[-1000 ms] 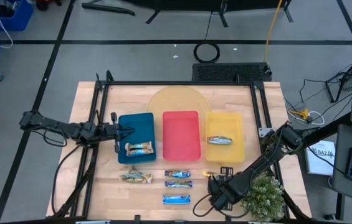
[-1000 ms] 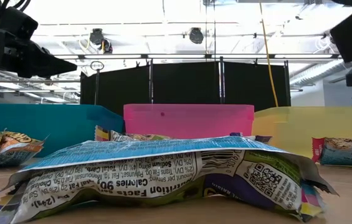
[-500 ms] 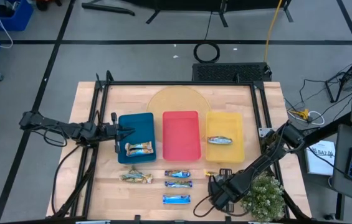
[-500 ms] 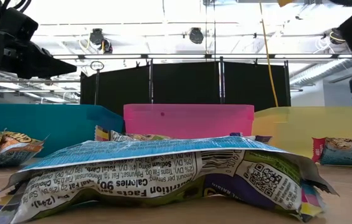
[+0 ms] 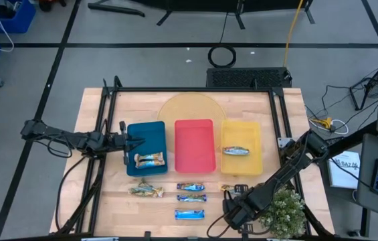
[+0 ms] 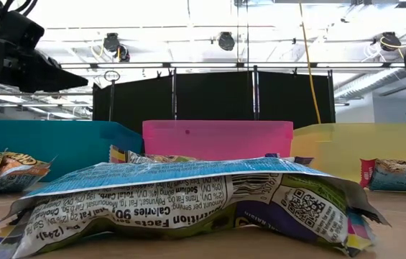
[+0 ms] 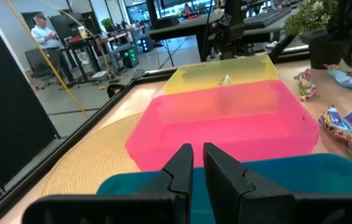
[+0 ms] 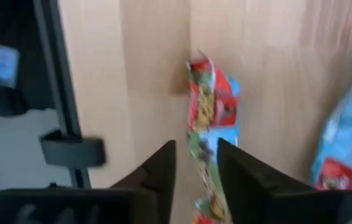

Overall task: Pick and place Granola Bars by type
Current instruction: Put the bottom red granola bar into the yellow bin

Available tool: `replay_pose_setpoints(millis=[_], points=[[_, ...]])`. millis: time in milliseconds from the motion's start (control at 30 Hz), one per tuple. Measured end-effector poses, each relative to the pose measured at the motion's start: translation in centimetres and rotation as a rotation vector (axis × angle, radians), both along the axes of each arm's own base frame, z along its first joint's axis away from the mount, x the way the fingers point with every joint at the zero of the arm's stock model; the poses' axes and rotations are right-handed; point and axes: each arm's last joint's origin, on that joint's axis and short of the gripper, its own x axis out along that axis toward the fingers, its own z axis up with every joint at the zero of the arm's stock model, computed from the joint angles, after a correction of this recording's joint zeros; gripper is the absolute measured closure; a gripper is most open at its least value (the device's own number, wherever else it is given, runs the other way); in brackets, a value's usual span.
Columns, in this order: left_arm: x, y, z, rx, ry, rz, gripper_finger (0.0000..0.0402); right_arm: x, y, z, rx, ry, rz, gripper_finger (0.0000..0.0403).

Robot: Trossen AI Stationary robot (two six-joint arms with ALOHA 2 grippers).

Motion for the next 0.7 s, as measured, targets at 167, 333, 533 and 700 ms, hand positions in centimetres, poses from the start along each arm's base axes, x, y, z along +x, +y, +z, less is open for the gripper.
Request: replay_pose_setpoints(millis=[167, 333, 533, 700], points=[[0.0, 0.0, -0.3, 0.007, 0.03, 0.0, 0.0355, -0.5, -0.4, -0.2, -0.042, 0.047, 0.008, 0.0205], [0.0, 0.0, -0.3, 0.007, 0.032, 0.0, 0.0355, -0.6, -0.4, -1.6, -0.035, 0.081, 0.047, 0.0153], [0.0, 0.0, -0.3, 0.007, 0.033, 0.0, 0.0355, -1.4, -0.3, -3.1, -0.057, 0.132, 0.078, 0.015], [0.0, 0.0, -0.3, 0.008, 0.034, 0.0, 0.0355, -1.9, -0.7, -4.1, -0.069, 0.146, 0.062, 0.0174]])
